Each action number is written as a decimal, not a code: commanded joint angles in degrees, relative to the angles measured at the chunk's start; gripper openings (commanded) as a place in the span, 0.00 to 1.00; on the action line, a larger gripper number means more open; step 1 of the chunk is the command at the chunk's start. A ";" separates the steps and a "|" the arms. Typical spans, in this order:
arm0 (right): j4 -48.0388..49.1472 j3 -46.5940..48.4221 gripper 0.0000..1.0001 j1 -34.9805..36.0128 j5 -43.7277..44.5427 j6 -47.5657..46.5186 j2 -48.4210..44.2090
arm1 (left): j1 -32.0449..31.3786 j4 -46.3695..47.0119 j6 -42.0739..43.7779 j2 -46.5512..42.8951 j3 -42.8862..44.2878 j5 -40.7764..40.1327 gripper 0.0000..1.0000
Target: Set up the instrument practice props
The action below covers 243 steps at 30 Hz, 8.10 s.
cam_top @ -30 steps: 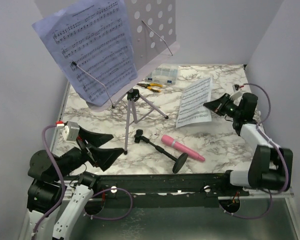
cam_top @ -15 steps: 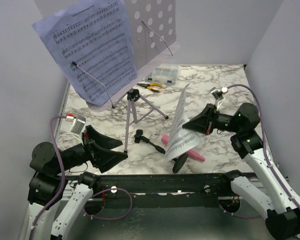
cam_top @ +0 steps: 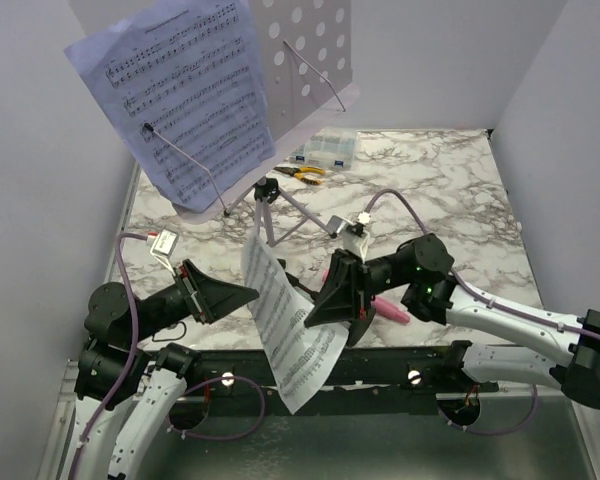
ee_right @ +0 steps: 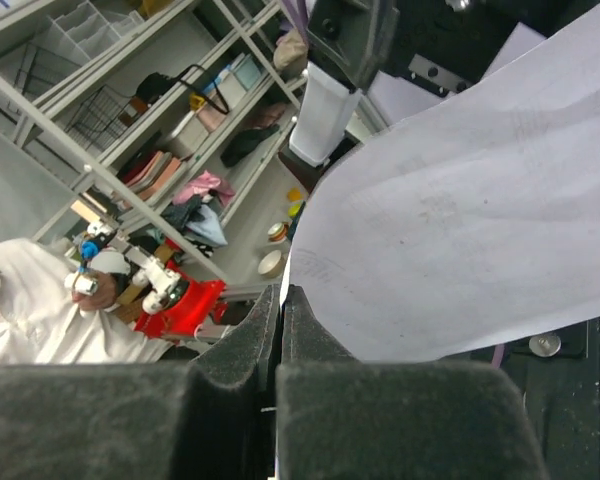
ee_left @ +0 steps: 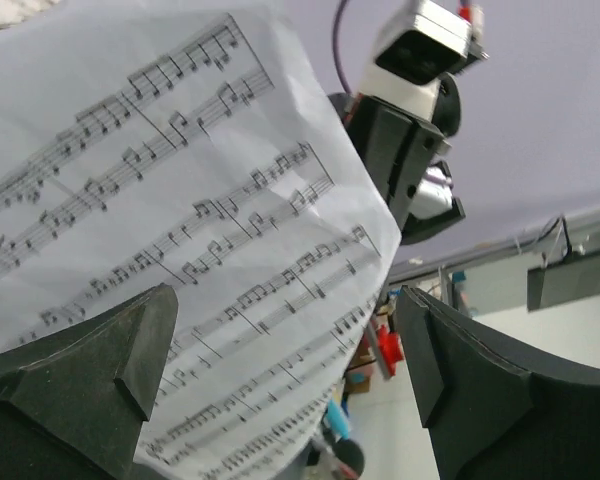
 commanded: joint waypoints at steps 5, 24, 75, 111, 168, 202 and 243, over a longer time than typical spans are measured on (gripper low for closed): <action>-2.14 4.60 0.00 1.10 8.18 -9.25 -4.35 | -0.13 -10.68 -5.95 -7.17 1.46 -18.72 0.99; 15.75 1.98 0.00 1.21 6.70 -5.59 4.27 | -1.71 4.70 -16.32 -15.29 -9.08 -17.33 0.93; -3.71 -5.74 0.63 1.13 22.67 -7.35 -3.86 | -1.71 0.22 10.45 -14.01 -1.06 0.39 0.00; -35.84 27.60 0.53 1.11 60.80 -41.08 -2.62 | -2.93 -0.96 45.83 17.80 31.26 -14.75 0.00; -48.09 76.98 0.00 -18.77 33.14 -71.98 33.61 | 0.04 5.99 46.81 48.96 68.08 -25.72 0.00; -18.85 55.59 0.00 -20.79 34.28 -60.66 24.19 | 0.01 10.05 49.54 48.87 65.73 -24.16 0.00; -17.81 54.64 0.00 -20.79 30.91 -58.65 24.85 | -3.03 20.25 46.24 54.61 64.17 -15.93 0.00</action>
